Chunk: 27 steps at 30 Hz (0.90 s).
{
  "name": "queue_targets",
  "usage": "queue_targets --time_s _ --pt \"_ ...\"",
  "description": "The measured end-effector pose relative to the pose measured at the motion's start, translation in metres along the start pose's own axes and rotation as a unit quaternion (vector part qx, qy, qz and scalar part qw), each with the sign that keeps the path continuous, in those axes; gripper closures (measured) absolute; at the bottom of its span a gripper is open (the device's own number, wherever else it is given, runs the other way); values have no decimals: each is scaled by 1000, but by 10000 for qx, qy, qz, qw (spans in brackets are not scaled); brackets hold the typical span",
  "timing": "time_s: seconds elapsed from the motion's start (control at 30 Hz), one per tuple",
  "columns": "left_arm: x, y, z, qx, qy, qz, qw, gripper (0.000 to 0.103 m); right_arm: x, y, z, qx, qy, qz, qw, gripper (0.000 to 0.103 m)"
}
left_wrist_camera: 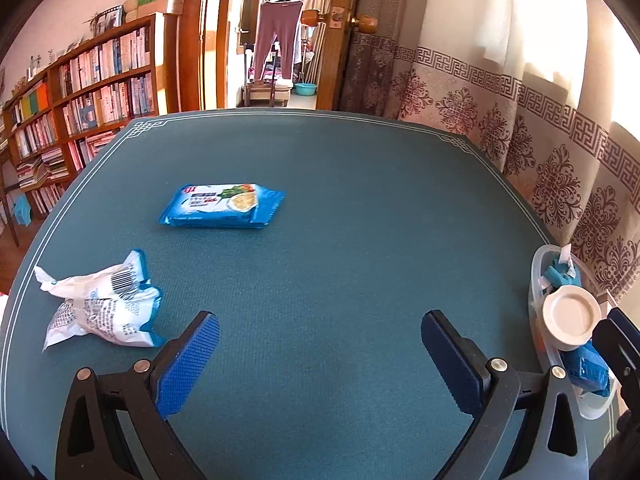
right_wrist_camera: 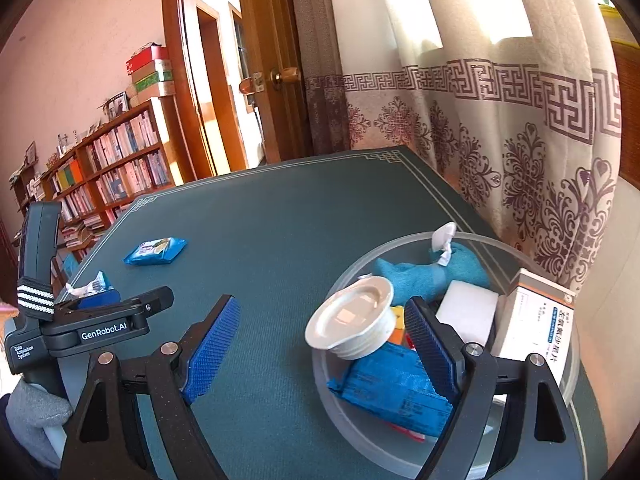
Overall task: Organize objects
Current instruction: 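Move both grippers back toward the white packet and blue cracker packet, then grasp the white plastic packet with the left gripper while the right grasps the blue cracker packet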
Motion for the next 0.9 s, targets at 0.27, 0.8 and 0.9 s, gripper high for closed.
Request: queue_targets --time_s 0.27,0.8,0.9 --pt "-65 1 13 -232 631 -199 9975 0 -43 -23 6 -220 401 -223 9987 17" --pt "-152 -25 11 -777 2273 -59 9707 0 -92 -63 10 -633 742 -657 9931 17" --pt "-163 -33 7 -848 2500 -80 9645 0 -97 -74 11 -725 754 -714 9920 17"
Point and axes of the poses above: each gripper's, at about its wrist camera, not at the fingertips, and y roughly against the way its jaws point, x to its right, z to its underside, the point moved 10 cm from there along -y, roughly the way its jaws point, and after that the axes turned 11 degrees about -z, right-handed, at the moved point
